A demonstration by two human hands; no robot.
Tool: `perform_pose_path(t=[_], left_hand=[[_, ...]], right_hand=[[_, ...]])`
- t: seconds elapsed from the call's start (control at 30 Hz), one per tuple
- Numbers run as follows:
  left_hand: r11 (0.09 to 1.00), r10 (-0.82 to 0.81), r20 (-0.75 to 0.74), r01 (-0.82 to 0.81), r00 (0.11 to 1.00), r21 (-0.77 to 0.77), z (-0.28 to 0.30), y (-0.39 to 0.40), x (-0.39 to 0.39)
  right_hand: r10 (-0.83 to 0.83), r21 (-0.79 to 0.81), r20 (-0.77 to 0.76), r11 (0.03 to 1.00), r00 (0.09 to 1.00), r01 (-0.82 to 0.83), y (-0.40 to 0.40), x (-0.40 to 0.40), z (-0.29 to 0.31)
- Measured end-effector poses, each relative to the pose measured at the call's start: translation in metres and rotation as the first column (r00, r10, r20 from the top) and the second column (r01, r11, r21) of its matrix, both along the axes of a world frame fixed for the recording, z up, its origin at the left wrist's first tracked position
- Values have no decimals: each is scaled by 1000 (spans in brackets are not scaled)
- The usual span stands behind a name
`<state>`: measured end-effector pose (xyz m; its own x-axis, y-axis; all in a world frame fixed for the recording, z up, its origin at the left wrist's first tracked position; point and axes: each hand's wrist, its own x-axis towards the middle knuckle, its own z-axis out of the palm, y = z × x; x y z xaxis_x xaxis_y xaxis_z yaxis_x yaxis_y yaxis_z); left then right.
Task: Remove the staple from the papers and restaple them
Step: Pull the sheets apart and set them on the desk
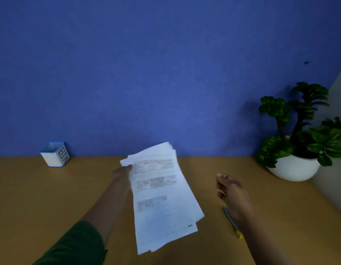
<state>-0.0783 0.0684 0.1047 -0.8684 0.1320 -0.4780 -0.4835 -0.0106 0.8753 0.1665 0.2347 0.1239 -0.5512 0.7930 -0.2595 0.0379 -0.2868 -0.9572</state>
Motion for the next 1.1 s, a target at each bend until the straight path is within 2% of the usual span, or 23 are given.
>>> perform_pose_path(t=[0.1,0.27,0.5,0.63,0.83,1.1], left_hand=[[985,109,-8,-109,994,-132,-28,-11,-7],[974,146,18,-140,989,-180,-55,-12,2],[975,135,28,-128,991,-180,-64,7,2],[971,158,-39,-163,987,-174,-66,18,3],[957,290,-7,-290,957,-31,-67,21,4],[952,270,-147,-287,952,-110,-68,-2,13]], right_hand=[[-19,-60,30,998,999,21,7,11,-17],[23,-85,85,996,996,-16,7,8,-37],[81,-72,128,995,988,-72,7,-6,-40],[104,-74,138,993,985,-94,11,-14,-41],[173,-100,120,982,978,-161,16,-26,-49],[296,-176,100,945,950,-276,12,-56,-57]])
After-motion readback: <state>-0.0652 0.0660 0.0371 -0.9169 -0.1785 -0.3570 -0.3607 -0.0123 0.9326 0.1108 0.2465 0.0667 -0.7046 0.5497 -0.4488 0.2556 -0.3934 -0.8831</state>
